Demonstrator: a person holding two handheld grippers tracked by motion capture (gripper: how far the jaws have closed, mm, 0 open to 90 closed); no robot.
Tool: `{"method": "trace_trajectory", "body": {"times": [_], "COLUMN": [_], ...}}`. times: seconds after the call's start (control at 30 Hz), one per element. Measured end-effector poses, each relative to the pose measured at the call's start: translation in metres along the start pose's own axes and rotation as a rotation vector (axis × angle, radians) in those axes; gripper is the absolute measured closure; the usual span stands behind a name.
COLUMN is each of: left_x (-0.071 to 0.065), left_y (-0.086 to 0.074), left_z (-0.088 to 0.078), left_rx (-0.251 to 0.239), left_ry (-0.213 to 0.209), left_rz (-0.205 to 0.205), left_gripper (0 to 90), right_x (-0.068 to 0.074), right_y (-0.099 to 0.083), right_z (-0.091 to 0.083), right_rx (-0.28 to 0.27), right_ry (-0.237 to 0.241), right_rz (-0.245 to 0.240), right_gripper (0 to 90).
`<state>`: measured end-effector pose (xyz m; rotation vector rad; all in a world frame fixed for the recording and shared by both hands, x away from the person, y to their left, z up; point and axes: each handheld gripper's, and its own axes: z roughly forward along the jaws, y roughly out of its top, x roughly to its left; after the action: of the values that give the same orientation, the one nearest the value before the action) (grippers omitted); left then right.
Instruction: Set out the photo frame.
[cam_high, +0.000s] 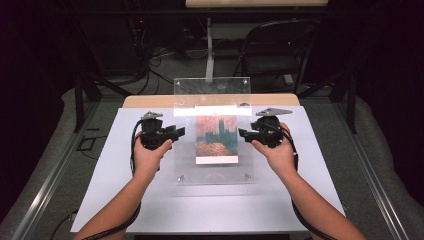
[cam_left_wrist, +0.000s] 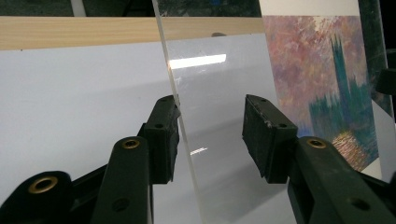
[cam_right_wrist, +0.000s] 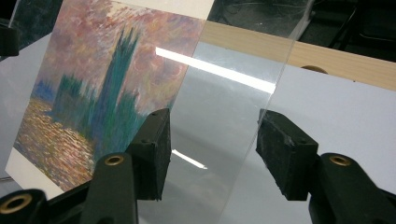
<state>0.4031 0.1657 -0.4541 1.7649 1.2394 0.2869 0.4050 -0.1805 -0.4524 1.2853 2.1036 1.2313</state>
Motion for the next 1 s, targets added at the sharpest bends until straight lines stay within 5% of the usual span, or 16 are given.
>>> {"method": "trace_trajectory", "body": {"times": [0.47,1.0], "left_x": [-0.009,-0.018], "left_y": [-0.005,-0.010], "left_z": [-0.016,-0.036], "left_rx": [-0.013,0.001], "left_ry": [0.003,-0.011], "left_rz": [0.026,0.058], "left_gripper": [60.3,64.6], "right_x": [0.008,0.015], "right_y": [-0.003,-0.006], "right_z": [-0.018,-0.040], "right_rx": [-0.007,-0.016], "right_ry": [-0.011,0.030], "right_rz": [-0.055,-0.048], "right_gripper": [49.2,50.9]}}
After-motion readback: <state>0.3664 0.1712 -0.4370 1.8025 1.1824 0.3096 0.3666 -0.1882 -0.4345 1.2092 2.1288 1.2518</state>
